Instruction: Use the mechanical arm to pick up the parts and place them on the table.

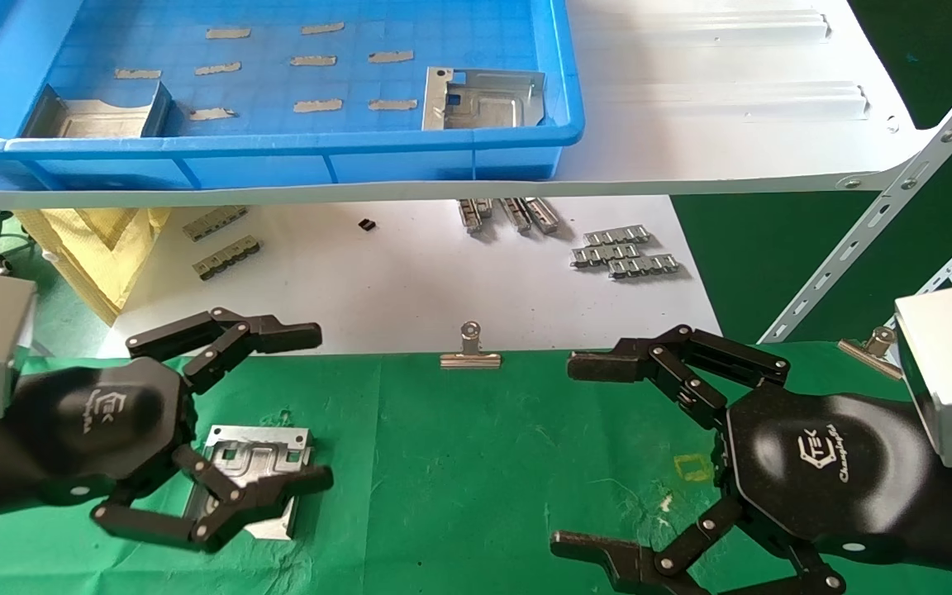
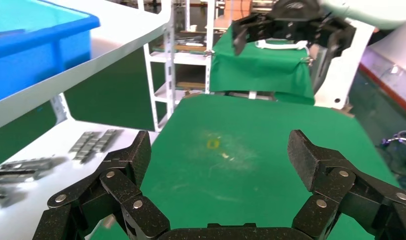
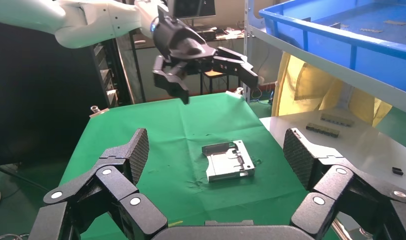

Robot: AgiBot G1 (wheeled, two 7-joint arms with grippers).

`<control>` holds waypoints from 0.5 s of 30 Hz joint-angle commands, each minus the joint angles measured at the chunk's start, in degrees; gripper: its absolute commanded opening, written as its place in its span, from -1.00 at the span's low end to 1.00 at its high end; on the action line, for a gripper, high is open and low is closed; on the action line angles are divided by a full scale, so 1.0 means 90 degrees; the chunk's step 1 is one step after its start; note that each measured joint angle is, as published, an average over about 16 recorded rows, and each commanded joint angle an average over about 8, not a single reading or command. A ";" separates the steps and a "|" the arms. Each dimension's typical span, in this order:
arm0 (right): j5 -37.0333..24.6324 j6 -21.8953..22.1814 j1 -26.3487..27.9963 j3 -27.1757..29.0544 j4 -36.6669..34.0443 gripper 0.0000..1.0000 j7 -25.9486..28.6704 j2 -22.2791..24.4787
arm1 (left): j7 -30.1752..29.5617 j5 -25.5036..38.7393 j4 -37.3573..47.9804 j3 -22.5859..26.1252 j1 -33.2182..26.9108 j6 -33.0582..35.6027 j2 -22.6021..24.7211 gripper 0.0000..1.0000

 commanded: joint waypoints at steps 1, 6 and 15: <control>0.0000 0.0000 0.0000 0.0000 0.0000 1.00 0.0000 0.0000 | -0.0167 -0.0008 -0.0237 -0.0127 0.0101 -0.0021 -0.0034 1.00; 0.0001 0.0001 0.0000 -0.0001 0.0000 1.00 -0.0001 0.0001 | -0.0583 -0.0026 -0.0827 -0.0443 0.0354 -0.0074 -0.0119 1.00; 0.0003 0.0003 -0.0001 -0.0002 -0.0002 1.00 -0.0001 0.0001 | -0.1018 -0.0049 -0.1508 -0.0809 0.0646 -0.0129 -0.0216 1.00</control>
